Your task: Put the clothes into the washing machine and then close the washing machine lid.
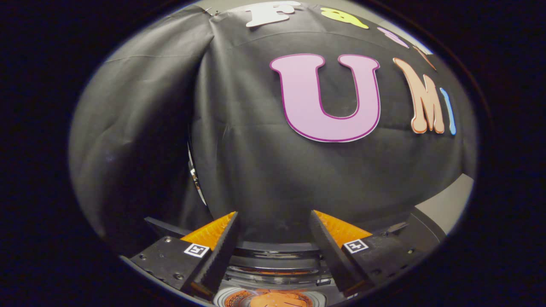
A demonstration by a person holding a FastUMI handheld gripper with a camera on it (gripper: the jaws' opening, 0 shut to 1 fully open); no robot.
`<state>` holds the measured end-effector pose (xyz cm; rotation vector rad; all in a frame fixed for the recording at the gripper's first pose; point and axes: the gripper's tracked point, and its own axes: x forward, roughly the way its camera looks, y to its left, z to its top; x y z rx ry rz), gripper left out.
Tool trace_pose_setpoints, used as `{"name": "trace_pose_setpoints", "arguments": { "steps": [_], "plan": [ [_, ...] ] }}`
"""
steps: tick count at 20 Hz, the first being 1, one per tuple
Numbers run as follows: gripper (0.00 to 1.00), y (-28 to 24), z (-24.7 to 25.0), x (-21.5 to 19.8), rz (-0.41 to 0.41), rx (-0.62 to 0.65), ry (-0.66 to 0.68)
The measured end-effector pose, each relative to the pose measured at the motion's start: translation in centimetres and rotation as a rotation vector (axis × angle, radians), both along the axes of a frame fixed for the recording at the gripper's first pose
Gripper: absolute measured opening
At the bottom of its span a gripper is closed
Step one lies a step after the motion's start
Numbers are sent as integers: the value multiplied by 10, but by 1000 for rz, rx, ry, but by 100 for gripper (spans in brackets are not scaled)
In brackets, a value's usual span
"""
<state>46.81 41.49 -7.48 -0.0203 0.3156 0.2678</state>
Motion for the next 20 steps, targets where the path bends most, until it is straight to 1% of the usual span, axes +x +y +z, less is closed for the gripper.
{"name": "trace_pose_setpoints", "arguments": {
  "steps": [6,20],
  "plan": [
    [98,-4,8,-20,-25,2,-74],
    [98,-9,6,-29,-41,-24,22]
  ]
}}
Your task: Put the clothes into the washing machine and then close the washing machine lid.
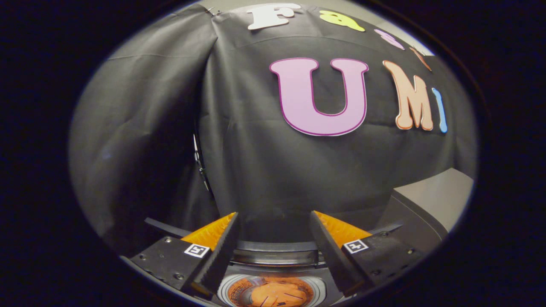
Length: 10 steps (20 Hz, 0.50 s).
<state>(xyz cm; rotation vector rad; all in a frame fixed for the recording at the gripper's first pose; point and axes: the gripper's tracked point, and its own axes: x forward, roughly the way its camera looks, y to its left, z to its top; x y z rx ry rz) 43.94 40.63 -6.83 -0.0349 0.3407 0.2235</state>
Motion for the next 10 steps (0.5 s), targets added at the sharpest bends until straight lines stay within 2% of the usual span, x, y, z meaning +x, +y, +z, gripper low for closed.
{"name": "trace_pose_setpoints", "arguments": {
  "steps": [10],
  "plan": [
    [98,-4,5,-3,-4,4,-2]
  ]
}}
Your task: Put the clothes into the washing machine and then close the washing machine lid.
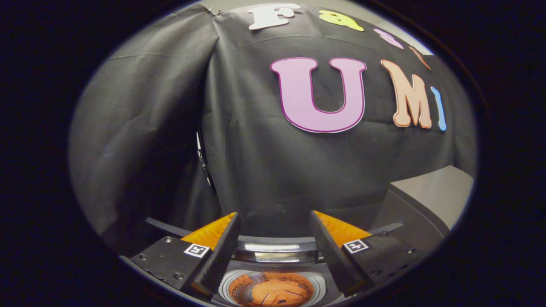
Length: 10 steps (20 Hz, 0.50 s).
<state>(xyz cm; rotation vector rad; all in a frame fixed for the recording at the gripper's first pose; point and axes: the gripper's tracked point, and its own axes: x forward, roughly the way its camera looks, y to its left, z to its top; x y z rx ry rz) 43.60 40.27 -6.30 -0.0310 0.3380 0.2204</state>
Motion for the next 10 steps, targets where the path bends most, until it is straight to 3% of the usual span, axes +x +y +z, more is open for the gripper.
{"name": "trace_pose_setpoints", "arguments": {
  "steps": [10],
  "plan": [
    [99,-1,0,1,1,10,-9]
  ]
}}
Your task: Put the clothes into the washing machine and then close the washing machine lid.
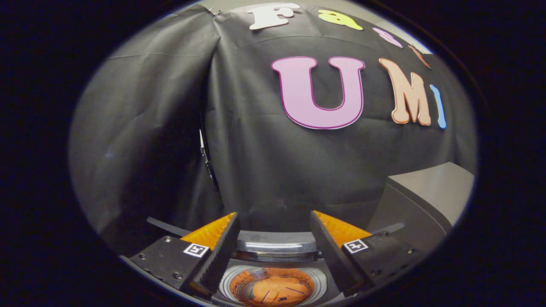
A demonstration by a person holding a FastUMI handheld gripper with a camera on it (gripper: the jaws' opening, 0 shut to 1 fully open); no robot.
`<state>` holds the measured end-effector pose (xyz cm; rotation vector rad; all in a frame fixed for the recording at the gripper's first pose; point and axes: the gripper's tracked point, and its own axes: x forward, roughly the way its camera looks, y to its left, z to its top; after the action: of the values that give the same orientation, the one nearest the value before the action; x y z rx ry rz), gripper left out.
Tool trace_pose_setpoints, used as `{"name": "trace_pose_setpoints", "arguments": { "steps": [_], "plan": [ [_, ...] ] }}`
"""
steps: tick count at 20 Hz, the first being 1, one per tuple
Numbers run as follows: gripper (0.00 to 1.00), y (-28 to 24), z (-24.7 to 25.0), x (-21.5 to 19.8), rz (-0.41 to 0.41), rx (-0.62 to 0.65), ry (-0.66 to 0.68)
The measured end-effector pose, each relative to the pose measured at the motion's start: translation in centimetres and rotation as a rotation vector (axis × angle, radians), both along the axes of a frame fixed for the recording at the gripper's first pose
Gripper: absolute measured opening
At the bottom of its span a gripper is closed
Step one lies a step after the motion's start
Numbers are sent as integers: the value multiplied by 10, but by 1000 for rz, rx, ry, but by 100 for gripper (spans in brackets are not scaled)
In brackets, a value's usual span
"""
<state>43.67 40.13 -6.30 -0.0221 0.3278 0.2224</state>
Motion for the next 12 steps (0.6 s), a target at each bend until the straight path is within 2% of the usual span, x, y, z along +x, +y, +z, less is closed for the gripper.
{"name": "trace_pose_setpoints", "arguments": {
  "steps": [7,12],
  "plan": [
    [100,-4,-1,3,-30,8,-48],
    [99,4,-14,-10,-49,75,37]
  ]
}}
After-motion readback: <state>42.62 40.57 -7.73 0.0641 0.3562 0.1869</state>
